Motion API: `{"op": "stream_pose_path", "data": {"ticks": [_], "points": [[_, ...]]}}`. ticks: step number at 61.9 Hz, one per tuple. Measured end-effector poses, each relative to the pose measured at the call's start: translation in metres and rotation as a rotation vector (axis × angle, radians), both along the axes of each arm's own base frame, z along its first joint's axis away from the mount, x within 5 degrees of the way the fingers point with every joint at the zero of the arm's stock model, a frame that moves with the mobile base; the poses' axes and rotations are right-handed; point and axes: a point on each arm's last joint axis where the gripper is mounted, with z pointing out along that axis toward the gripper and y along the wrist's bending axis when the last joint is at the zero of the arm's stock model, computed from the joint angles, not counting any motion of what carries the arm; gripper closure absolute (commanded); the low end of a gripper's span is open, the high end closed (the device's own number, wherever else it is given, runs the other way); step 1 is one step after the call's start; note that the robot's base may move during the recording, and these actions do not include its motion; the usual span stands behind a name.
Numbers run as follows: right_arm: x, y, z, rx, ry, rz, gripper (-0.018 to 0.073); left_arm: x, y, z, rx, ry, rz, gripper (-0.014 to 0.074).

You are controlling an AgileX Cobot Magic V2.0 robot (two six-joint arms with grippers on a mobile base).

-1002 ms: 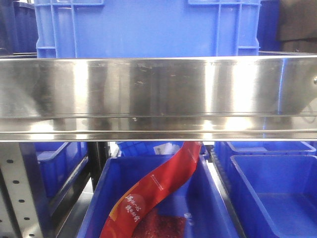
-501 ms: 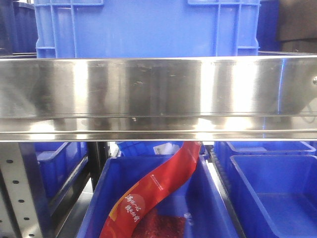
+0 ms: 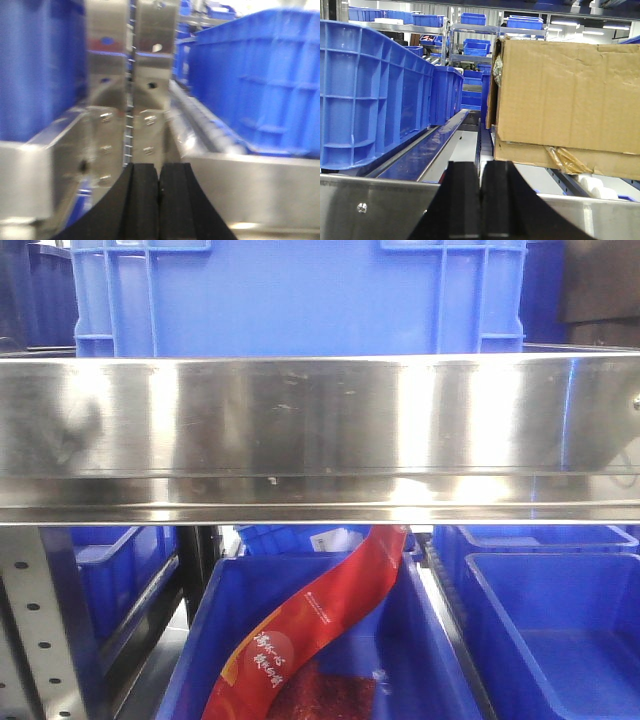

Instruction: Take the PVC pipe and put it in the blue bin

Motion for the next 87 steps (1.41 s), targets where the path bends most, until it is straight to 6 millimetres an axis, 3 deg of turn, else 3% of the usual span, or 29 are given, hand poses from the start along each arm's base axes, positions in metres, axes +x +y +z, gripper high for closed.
{"op": "stream_pose_path", "data": {"ticks": [12,87], "points": [[0.0,0.0,0.0,0.0,0.004,-0.001,0.0727,0.001,0.002,-0.018,-0.012,0.029,0.03,0.0707],[0.0,0.0,-0.001,-0.003,0.006,-0.001,0.0727,0.001,0.001,-0.011,0.025,-0.055,0.026,0.0707]]}}
